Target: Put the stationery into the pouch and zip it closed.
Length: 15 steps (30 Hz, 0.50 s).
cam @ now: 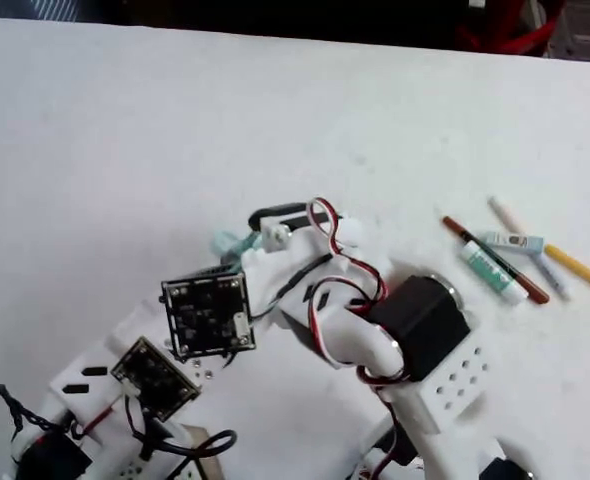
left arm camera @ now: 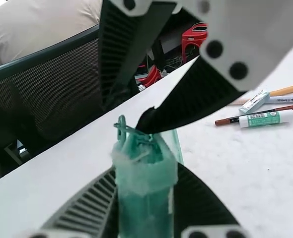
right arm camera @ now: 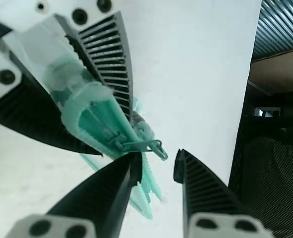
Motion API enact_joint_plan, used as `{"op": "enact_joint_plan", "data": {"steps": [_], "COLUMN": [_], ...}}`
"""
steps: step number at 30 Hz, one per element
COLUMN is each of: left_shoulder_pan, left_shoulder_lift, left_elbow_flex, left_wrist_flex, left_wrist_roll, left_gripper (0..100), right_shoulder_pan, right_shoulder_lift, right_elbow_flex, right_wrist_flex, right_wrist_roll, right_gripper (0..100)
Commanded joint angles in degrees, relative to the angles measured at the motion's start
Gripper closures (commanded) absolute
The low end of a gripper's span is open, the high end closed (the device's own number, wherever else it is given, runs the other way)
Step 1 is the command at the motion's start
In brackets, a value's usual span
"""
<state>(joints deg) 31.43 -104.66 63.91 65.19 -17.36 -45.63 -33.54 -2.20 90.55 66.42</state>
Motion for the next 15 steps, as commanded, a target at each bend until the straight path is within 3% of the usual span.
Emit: {"op": "enact_joint_plan", "data": {"steps": [1,11,15], "left_shoulder_pan": [0.8,0.8,0.8], "left_shoulder_lift": [-0.1,-0.1,-0.1], "left_elbow_flex": [-1.4,-1.4,-1.4], "left_wrist_flex": [0.3,0.3,0.3], "left_wrist_roll": [-0.3,-0.2,-0.2], "left_gripper": [90,90,90], "right_shoulder_pan": [-0.7,0.1,1.0], "right_shoulder_lift": [1.3,1.4,1.4], "right_elbow_flex": [-2.6,1.3,1.7], "right_wrist_flex": [-0.9,-4.5,-5.8], "right_wrist_roll": [0.9,5.5,6.3], "right_gripper": [88.3,91.6,83.9]}}
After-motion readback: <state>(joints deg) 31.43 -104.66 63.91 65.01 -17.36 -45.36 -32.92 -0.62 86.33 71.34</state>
